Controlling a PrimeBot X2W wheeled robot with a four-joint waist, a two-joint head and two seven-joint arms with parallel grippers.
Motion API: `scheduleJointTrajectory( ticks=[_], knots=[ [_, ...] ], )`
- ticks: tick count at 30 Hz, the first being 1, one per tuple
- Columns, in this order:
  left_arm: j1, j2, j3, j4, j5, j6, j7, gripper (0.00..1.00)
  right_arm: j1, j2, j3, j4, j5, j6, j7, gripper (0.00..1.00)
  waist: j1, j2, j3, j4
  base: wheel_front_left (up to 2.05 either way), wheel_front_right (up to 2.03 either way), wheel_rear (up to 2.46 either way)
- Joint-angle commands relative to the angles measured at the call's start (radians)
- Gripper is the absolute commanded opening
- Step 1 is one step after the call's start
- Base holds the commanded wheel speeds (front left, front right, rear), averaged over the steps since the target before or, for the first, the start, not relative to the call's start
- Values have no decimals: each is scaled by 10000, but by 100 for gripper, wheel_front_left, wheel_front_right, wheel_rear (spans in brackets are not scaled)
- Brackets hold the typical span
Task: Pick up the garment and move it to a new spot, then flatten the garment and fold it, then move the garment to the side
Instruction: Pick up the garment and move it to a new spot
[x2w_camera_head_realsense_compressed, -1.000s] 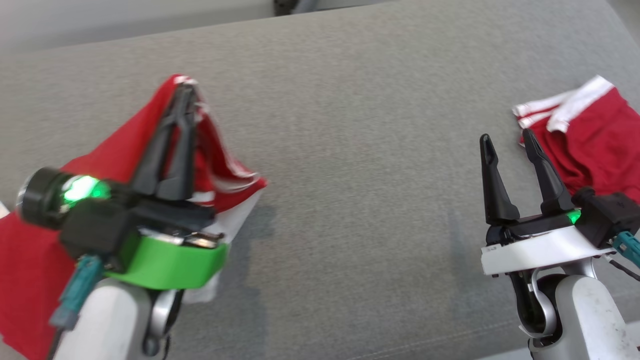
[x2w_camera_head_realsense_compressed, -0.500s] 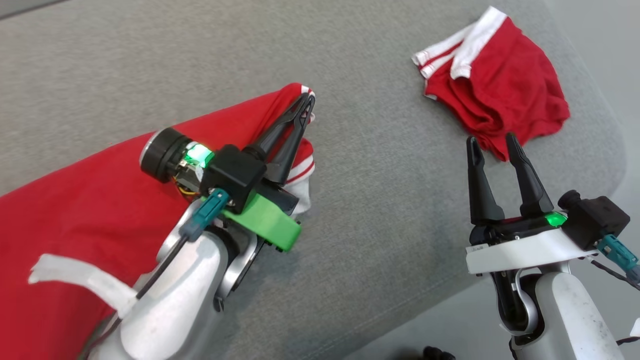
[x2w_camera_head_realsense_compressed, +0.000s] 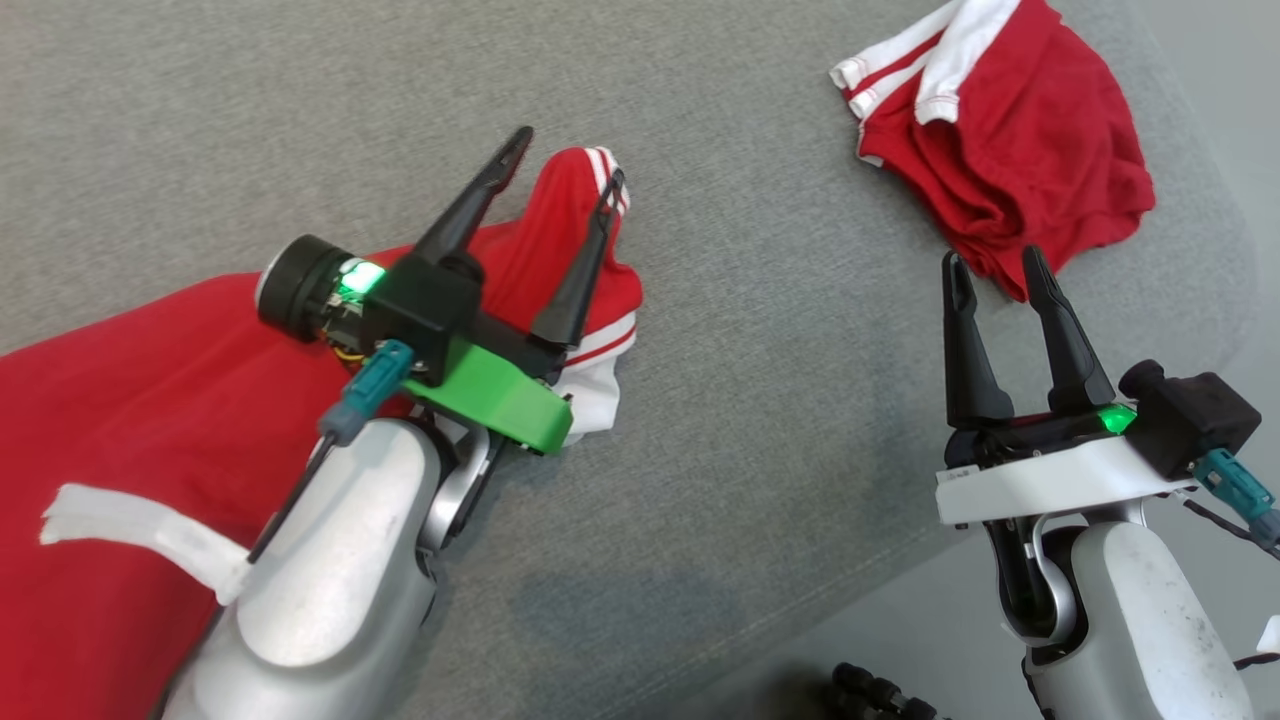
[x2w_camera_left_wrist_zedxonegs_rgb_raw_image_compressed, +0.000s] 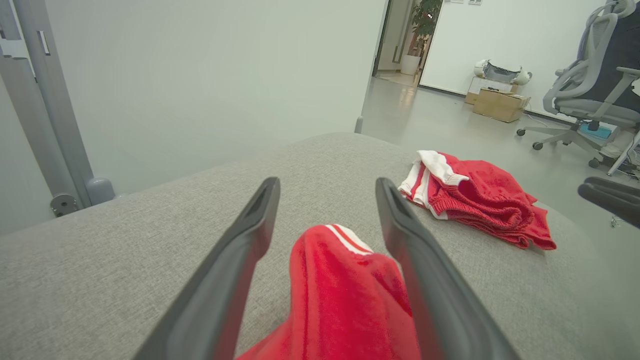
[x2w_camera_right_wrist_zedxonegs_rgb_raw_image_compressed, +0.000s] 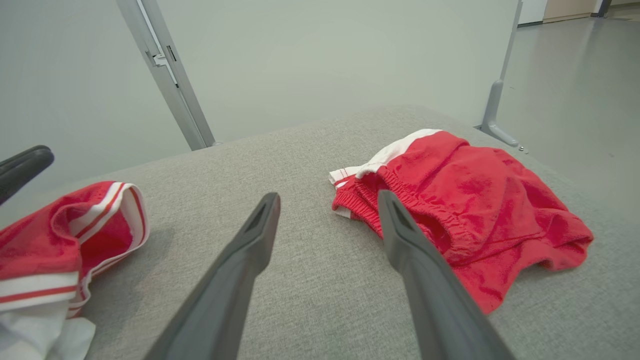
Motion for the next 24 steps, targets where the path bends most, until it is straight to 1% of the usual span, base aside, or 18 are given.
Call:
scheduleJointTrajectory(
  ticks=[1,8,15,19,24],
  knots=[
    [72,29,146,0,-135,126,-182,100,-82,-11,-40,44,-182,-3,-59,100,-1,0,-544,725,0,0,0],
    [808,351,1038,-67,-577,714,-756,100,108,-16,-198,46,-700,-3,124,100,-1,0,-1305,1852,0,0,0],
    [1830,967,2276,-275,-1090,1376,-1059,100,332,-177,-272,-192,-1003,-3,531,100,-1,0,-1893,2712,0,0,0],
    [2693,1349,3030,-544,-1475,1642,-1199,100,520,-344,-265,-294,-1085,-3,723,100,-1,0,-2226,3148,0,0,0],
    [3460,1604,3555,-852,-1571,1721,-1306,100,697,-485,-280,-313,-1123,-3,869,100,-1,0,-2552,3431,0,0,0]
  ],
)
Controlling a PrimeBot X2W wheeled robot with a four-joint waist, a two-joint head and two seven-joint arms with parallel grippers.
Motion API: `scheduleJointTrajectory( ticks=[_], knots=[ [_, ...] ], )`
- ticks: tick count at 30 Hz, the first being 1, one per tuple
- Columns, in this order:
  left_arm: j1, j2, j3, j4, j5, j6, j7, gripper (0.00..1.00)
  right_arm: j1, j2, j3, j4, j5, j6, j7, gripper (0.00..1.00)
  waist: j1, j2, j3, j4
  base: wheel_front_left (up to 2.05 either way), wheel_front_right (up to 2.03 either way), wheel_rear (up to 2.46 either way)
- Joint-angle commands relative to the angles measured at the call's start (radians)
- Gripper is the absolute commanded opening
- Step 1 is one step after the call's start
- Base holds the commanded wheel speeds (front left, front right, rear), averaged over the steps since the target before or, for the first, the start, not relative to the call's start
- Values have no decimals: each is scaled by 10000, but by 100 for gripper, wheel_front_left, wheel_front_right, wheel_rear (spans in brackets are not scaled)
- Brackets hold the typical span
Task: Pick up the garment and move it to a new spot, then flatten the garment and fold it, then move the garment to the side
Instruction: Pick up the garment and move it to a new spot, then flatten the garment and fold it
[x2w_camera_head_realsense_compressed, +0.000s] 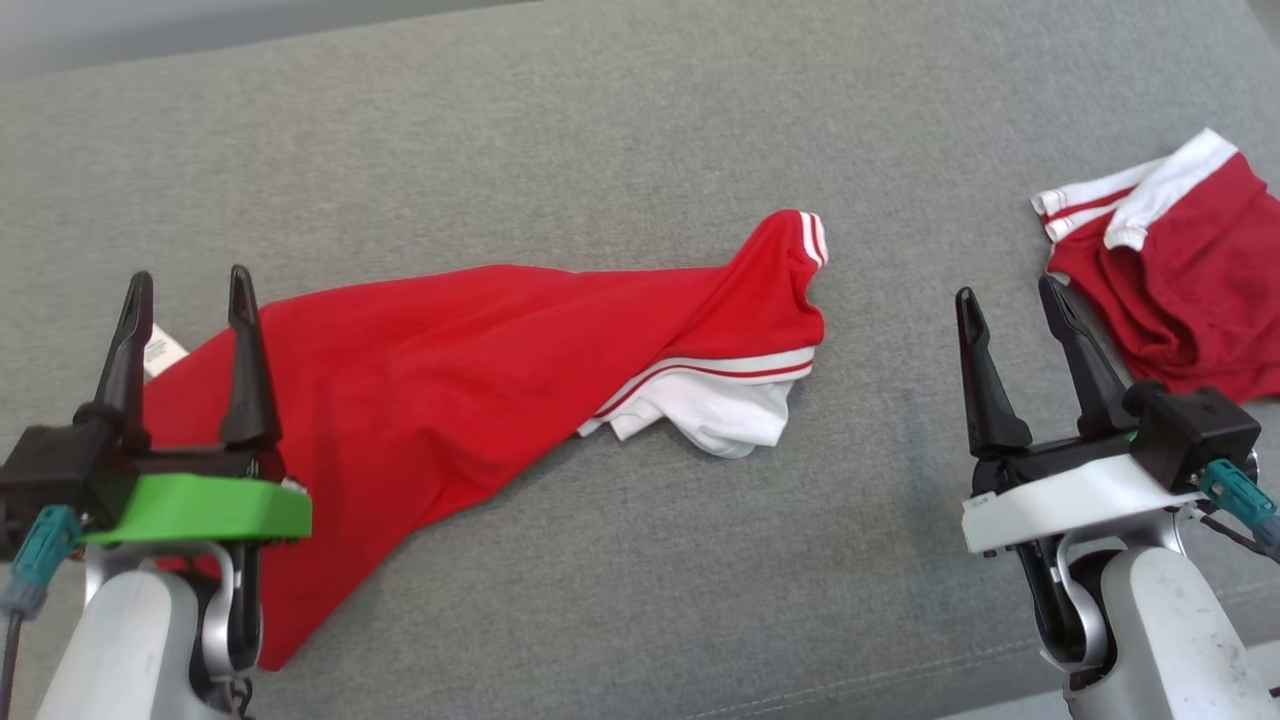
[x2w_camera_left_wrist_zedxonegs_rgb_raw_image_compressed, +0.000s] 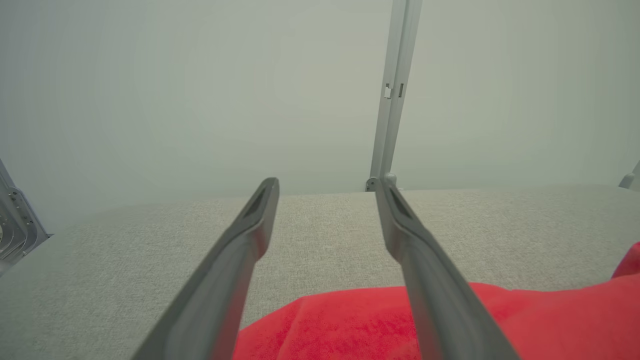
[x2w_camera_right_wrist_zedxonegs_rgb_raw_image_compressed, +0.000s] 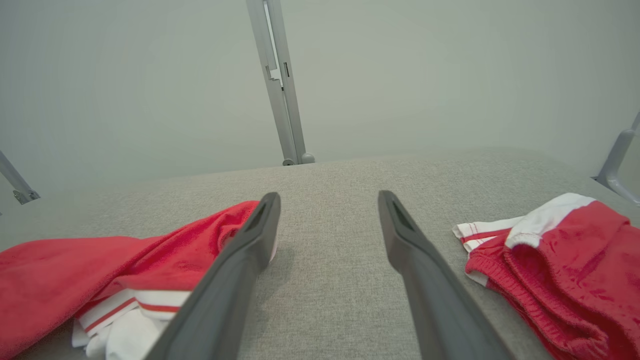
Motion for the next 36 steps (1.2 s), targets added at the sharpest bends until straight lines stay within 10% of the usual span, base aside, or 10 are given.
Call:
scheduleJointTrajectory(
  ticks=[1,36],
  knots=[
    [365,99,132,-140,-18,12,-45,100,208,-93,10,-14,-79,-3,64,100,0,0,-549,507,0,0,0],
    [3456,268,-4,-1435,193,41,132,100,1517,-593,0,69,129,-4,522,100,0,0,-2358,609,0,0,0]
  ],
)
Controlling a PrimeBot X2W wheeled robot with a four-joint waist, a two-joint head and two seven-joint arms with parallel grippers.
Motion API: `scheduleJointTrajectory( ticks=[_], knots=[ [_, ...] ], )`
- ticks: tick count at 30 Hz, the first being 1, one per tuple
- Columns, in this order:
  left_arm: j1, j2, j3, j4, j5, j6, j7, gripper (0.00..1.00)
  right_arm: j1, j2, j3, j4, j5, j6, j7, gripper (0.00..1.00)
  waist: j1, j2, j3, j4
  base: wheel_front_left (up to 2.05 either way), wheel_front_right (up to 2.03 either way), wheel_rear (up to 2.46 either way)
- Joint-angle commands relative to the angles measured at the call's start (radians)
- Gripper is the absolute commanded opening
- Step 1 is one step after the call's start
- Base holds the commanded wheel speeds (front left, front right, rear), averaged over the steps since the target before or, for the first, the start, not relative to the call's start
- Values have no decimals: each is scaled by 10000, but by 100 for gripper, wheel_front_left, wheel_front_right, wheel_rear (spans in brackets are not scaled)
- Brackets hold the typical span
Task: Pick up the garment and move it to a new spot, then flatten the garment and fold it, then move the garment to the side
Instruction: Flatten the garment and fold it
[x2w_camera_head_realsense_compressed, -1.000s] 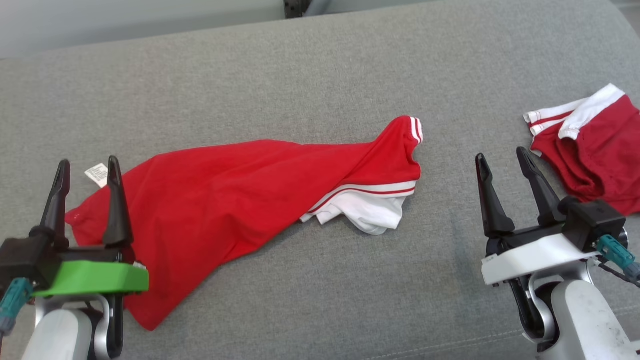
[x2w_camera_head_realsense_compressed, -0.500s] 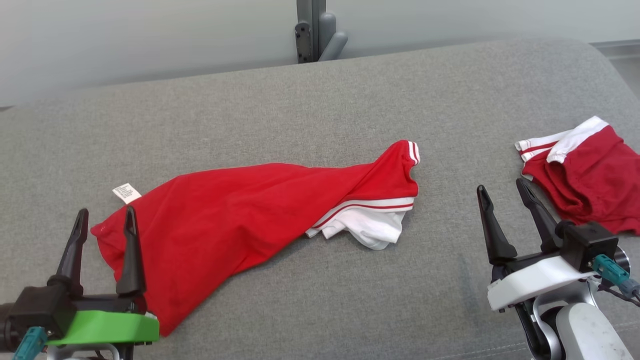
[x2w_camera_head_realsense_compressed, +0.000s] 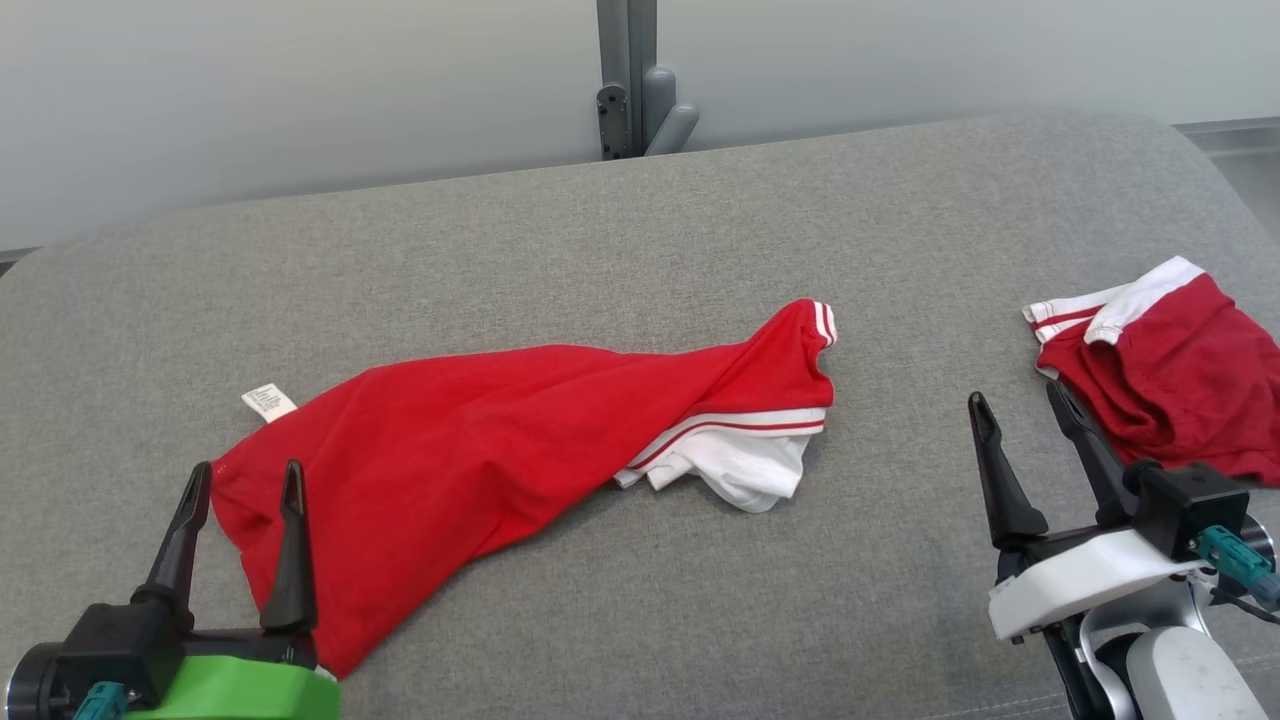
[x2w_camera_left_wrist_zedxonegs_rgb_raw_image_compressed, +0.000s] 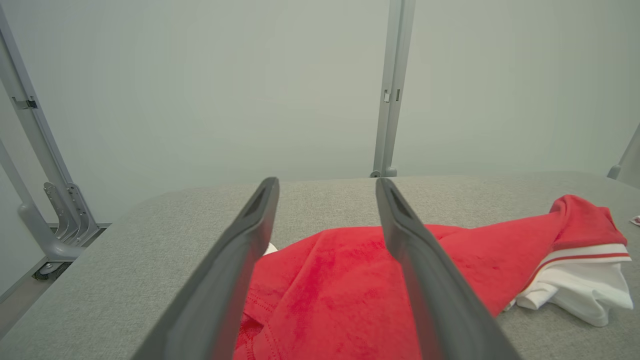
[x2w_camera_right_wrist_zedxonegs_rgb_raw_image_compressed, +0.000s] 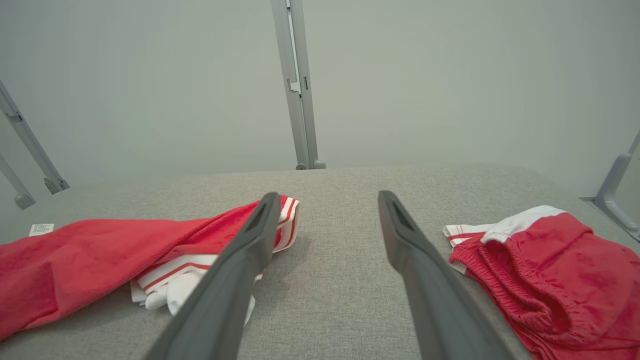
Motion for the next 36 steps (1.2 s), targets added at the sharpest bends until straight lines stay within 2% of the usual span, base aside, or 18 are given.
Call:
scheduleJointTrajectory(
  ticks=[1,18,28,36],
  knots=[
    [155,31,-5,-63,122,60,39,100,153,12,-33,-55,5,-4,21,100,0,0,-1,2,0,0,0],
    [111,116,-59,-38,11,281,421,100,78,111,-132,-137,-12,-4,27,100,0,0,184,74,0,0,0],
    [-44,-216,-335,1345,-1023,-306,1180,100,-297,189,38,-209,-38,-4,34,100,0,0,1070,206,0,0,0],
    [-693,-444,-375,2804,-1440,-733,1067,100,-662,209,136,-166,-38,-4,-93,100,0,0,1867,250,0,0,0]
  ],
)
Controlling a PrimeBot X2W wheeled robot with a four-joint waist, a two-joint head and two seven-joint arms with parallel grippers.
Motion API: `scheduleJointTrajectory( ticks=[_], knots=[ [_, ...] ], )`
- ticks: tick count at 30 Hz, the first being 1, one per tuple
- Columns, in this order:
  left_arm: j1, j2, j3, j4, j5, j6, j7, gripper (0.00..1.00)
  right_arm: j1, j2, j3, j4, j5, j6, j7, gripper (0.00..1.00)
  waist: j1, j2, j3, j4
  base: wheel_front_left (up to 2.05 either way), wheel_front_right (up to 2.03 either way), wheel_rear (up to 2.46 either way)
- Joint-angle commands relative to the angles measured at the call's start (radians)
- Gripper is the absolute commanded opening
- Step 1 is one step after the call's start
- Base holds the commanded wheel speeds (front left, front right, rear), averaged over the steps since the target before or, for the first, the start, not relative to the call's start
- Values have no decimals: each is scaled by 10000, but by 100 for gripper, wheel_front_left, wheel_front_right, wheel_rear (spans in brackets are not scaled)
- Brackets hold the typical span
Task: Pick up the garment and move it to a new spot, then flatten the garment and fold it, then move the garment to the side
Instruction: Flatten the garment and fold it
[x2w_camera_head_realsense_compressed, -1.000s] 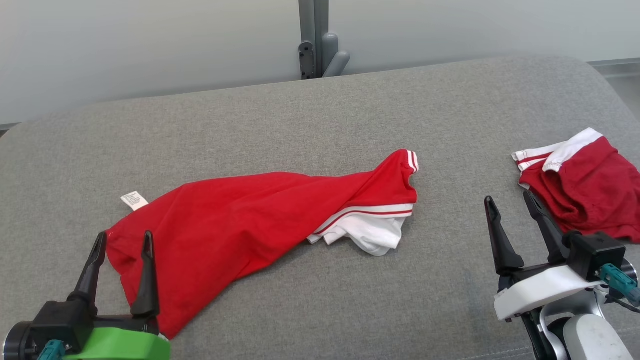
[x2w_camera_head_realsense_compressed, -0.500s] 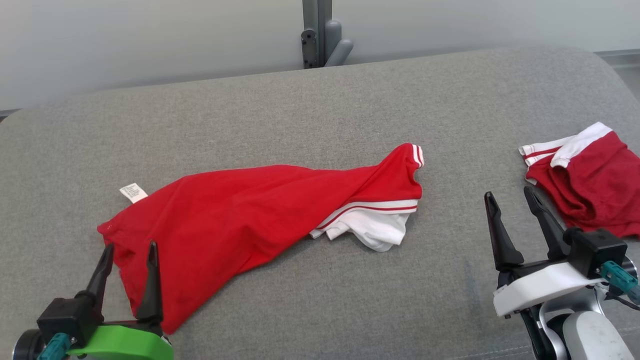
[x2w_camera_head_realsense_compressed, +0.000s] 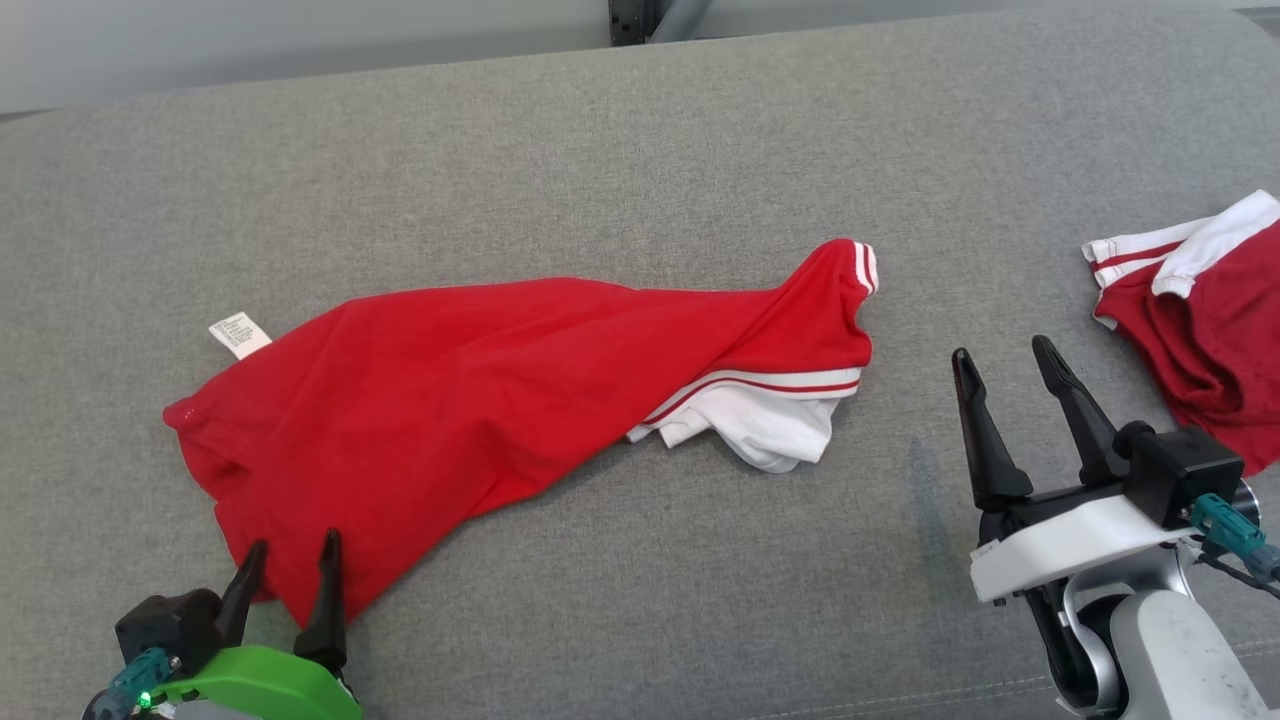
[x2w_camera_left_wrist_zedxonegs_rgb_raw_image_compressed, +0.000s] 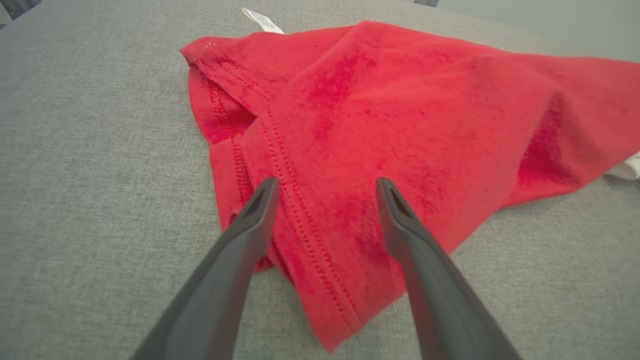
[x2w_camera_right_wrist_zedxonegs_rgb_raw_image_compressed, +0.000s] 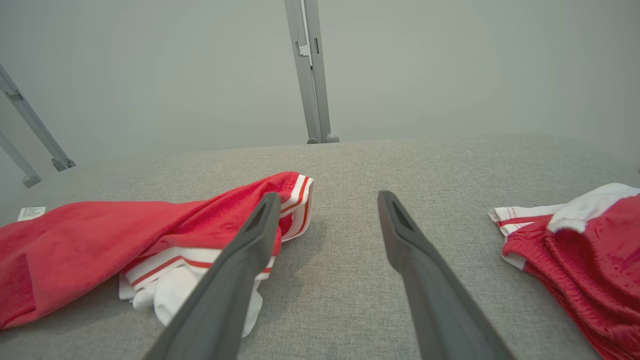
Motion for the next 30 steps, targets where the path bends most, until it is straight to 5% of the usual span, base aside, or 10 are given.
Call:
scheduleJointTrajectory(
  ticks=[1,13,16,30],
  knots=[
    [-291,-18,36,201,-43,-56,-64,100,-194,-9,6,11,-12,-4,-88,100,0,0,400,31,0,0,0],
    [-832,-172,140,1232,-310,-200,-479,100,-418,115,-17,188,-85,-4,-212,100,0,0,746,45,0,0,0],
    [-937,-108,27,977,-154,-406,-700,0,-440,143,-38,217,-78,-4,-224,100,0,0,705,100,0,0,0],
    [-1045,688,35,-2943,522,109,-195,0,-509,188,-308,-9,-131,-4,-291,100,0,0,714,248,0,0,0]
  ],
)
